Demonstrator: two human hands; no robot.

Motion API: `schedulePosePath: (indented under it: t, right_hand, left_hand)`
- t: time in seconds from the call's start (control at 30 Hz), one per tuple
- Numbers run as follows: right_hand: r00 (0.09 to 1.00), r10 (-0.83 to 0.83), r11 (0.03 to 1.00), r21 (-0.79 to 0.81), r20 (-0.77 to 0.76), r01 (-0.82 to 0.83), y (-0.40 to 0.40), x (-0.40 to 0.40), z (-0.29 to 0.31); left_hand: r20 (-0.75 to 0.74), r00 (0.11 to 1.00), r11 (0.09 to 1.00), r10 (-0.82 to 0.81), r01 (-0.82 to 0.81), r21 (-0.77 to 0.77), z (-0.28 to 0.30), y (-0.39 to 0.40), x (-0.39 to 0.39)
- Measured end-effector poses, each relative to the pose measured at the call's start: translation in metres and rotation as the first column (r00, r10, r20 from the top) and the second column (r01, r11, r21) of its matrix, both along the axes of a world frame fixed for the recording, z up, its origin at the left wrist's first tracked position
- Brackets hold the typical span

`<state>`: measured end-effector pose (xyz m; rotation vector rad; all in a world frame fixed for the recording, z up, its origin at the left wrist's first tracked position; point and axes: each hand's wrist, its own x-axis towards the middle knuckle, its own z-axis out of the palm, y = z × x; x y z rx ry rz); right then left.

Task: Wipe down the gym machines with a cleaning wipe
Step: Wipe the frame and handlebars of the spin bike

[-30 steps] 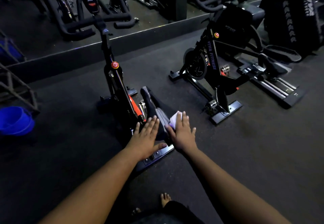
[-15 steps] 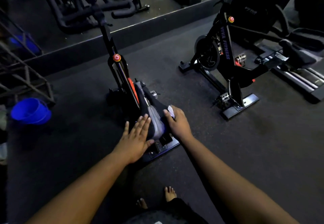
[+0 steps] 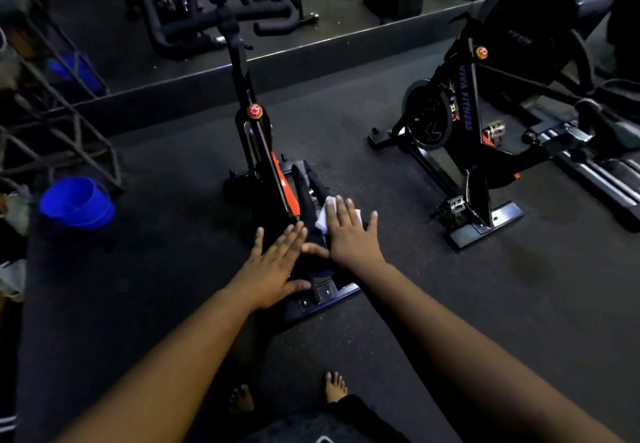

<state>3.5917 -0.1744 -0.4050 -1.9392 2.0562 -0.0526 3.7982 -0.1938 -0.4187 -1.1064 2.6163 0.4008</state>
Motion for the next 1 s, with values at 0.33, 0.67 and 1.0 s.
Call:
schedulePosePath:
  t: [0.33,0.67,1.0]
  right_hand:
    - [0.979,0.000,1.000,0.013,-0.203,0.003,0.002,0.037,-0.004]
    - [0.903,-0.048,0.979,-0.200,-0.427,-0.043,0.089,0.067,-0.030]
    - [0.890,-0.079,0.994,-0.107,-0.449,0.034,0.059,0.091,-0.025]
  left_hand:
    - [-0.070,0.998,1.000,0.011,-0.009,0.021,0.002,-0.022,0.025]
    - [-0.037,0.986,0.976,-0.165,0.158,-0.149,0.003,-0.072,0.027]
    - [-0.011,0.949,0.922,-0.315,0.303,-0.243,-0.008,-0.108,0.013]
